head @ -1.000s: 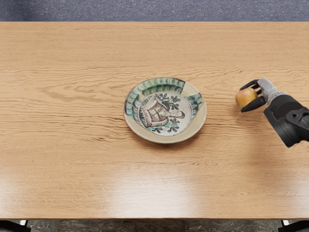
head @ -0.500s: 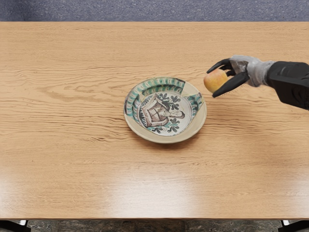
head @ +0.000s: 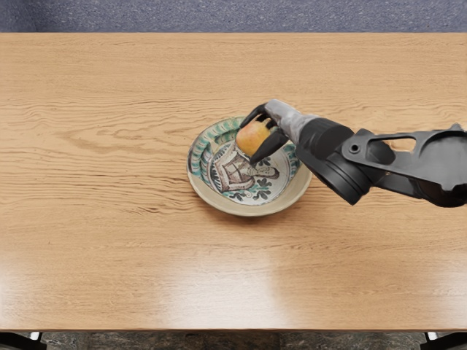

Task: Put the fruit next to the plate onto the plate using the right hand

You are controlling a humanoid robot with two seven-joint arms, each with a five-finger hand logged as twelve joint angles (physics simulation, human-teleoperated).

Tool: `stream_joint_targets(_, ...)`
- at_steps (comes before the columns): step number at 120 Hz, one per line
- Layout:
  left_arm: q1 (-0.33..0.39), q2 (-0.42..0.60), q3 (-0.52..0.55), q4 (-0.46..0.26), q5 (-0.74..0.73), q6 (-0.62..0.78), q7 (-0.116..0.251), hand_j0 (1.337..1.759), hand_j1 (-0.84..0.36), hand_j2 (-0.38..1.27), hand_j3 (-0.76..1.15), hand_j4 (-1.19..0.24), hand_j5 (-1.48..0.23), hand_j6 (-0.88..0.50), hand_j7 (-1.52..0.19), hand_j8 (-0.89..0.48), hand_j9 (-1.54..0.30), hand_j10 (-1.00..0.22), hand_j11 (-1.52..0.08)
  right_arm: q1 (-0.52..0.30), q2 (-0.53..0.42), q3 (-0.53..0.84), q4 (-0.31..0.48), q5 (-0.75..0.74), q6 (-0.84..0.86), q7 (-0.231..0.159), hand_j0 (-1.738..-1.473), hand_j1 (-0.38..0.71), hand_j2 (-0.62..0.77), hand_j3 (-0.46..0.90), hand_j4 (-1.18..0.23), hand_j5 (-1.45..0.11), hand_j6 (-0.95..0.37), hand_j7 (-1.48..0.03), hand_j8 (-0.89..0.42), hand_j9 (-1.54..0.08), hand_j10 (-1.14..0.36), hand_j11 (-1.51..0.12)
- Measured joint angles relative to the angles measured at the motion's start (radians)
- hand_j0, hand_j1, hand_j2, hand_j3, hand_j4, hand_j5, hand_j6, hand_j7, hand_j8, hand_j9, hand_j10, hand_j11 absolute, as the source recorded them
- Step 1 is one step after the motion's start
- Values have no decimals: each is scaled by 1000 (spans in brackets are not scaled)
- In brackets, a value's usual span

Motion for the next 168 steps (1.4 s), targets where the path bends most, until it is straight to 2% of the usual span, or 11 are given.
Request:
stream_joint_targets(14,0,0,0,0,0,0,0,1658,53,50,0,-247,-321,-247,-321,-247,-321,-247,-321,6,58,-58,-4,-11,-26,0,-1654,206,172,0,-497,-905,-289,-880,-356,-884,-613,-880)
stream_joint_targets(34,0,0,0,0,0,0,0,1658,53,50,0,-247,-321,-247,-321,-247,-321,-247,-321,9,82,-84,-8,-18,-37,-2,-1653,180,133,0,-519,-891,-307,-870,-371,-880,-615,-873)
stream_joint_targets(41,0,0,0,0,0,0,0,1658,53,50,0,-247,-321,-247,-321,-247,-321,-247,-321,8,84,-86,-9,-18,-38,-4,-1654,169,83,0,-523,-819,-315,-799,-380,-810,-573,-804)
stream_joint_targets(56,0,0,0,0,0,0,0,1658,53,50,0,-247,-321,-247,-321,-247,-321,-247,-321,7,81,-88,-12,-20,-40,-5,-1656,86,20,0,-412,-611,-300,-601,-335,-606,-439,-603)
stream_joint_targets(72,0,0,0,0,0,0,0,1658,53,50,0,-247,-321,-247,-321,-247,-321,-247,-321,8,75,-88,-17,-18,-40,-6,-1657,-52,-1,0,-274,-395,-216,-390,-234,-393,-288,-391)
stream_joint_targets(86,0,0,0,0,0,0,0,1658,53,50,0,-247,-321,-247,-321,-247,-321,-247,-321,24,44,-78,-11,-9,-40,-26,-1657,-158,-4,0,-175,-249,-142,-246,-152,-248,-183,-247)
stream_joint_targets(95,0,0,0,0,0,0,0,1658,53,50,0,-247,-321,-247,-321,-247,-321,-247,-321,27,-26,-7,19,15,-11,-30,-1658,-200,-5,0,-135,-191,-113,-189,-120,-190,-141,-189)
stream_joint_targets(103,0,0,0,0,0,0,0,1658,53,50,0,-247,-321,-247,-321,-247,-321,-247,-321,9,-101,96,51,68,92,-31,-1658,-226,-6,0,-111,-154,-95,-153,-100,-154,-115,-153)
stream_joint_targets(125,0,0,0,0,0,0,0,1658,53,50,0,-247,-321,-247,-321,-247,-321,-247,-321,-115,-356,389,99,387,591,-26,-1658,-266,-8,0,-73,-99,-67,-98,-69,-98,-75,-98)
stream_joint_targets(147,0,0,0,0,0,0,0,1658,53,50,0,-247,-321,-247,-321,-247,-321,-247,-321,-215,-619,460,99,640,1024,18,-1658,-282,-9,0,-57,-77,-55,-76,-56,-76,-58,-76)
stream_joint_targets(168,0,0,0,0,0,0,0,1658,53,50,0,-247,-321,-247,-321,-247,-321,-247,-321,-310,-762,469,60,755,1153,30,-1658,-289,-9,0,-50,-67,-49,-67,-49,-67,-51,-67)
